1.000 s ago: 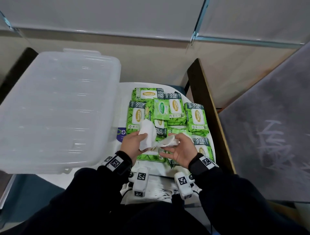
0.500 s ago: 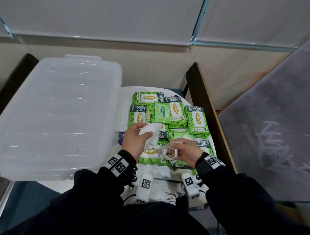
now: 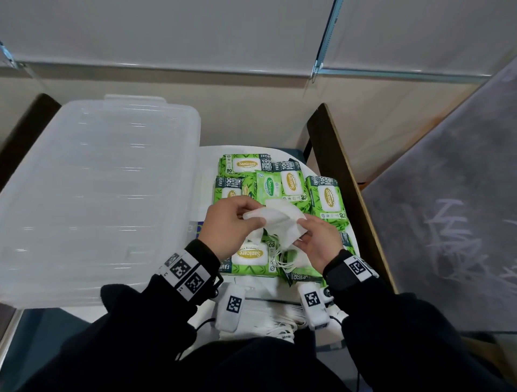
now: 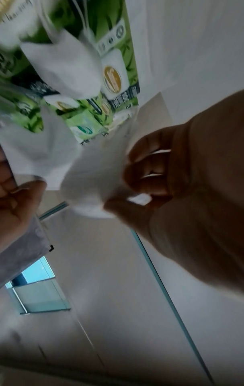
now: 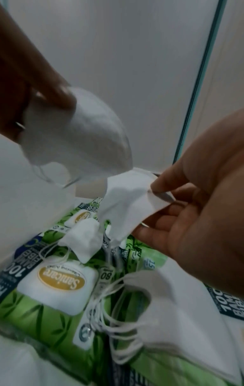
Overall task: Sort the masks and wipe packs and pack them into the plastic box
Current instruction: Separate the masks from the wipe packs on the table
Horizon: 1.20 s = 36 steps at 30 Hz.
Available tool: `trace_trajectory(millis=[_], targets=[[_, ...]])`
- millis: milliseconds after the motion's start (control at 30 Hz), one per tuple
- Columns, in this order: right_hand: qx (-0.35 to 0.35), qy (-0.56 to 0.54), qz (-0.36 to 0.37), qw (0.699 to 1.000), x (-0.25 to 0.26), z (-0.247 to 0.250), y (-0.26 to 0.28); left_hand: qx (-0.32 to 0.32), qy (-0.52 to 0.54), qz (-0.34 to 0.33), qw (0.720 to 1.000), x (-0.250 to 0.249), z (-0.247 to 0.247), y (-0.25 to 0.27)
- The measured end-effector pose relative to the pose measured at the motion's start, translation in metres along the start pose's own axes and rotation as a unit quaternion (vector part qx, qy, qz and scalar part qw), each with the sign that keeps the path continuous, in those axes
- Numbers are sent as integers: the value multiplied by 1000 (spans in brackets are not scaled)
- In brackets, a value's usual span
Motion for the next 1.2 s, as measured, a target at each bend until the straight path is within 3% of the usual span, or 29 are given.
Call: trace_trajectory(millis=[67,133,233,300,433,600,700,1000,1200], targets=[[-1,-12,0,1000,2,-5,2,107,30,-1,994,-13,-1,-1],[15,-8,-6,1000,3,-11,9,151,43,-7,988,-19,-5,-2],[81,-30,-25,996,3,-19,26,73,-55,-31,995,-7,-10,-14],[102,-37,-27,994,3,-21,33,57,-79,-13,995,4,-12,-20],[105,21,-1,994,1,-20,40,58,33,27,997,18,-16,-24],[100,122,87,984,4,-14,42,60,44,17,997,19,-19,-17],[87,173,131,972,5,-15,43,20,17,14,1000,19,-20,-13],[78,187,118,972,4,-13,43,-16,125,85,988,32,-18,-11],[73,192,166,964,11,-14,47,-19,127,85,988,36,-20,-9]])
Point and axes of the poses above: each hand's wrist, its own y-axis away from the middle knuckle, its own z-axis out of the back of the hand, x = y × z, the point moved 2 cm from there along -y, towards the middle knuckle, and after that the axes turned 5 degrees about -z, right-handed, at the moved point
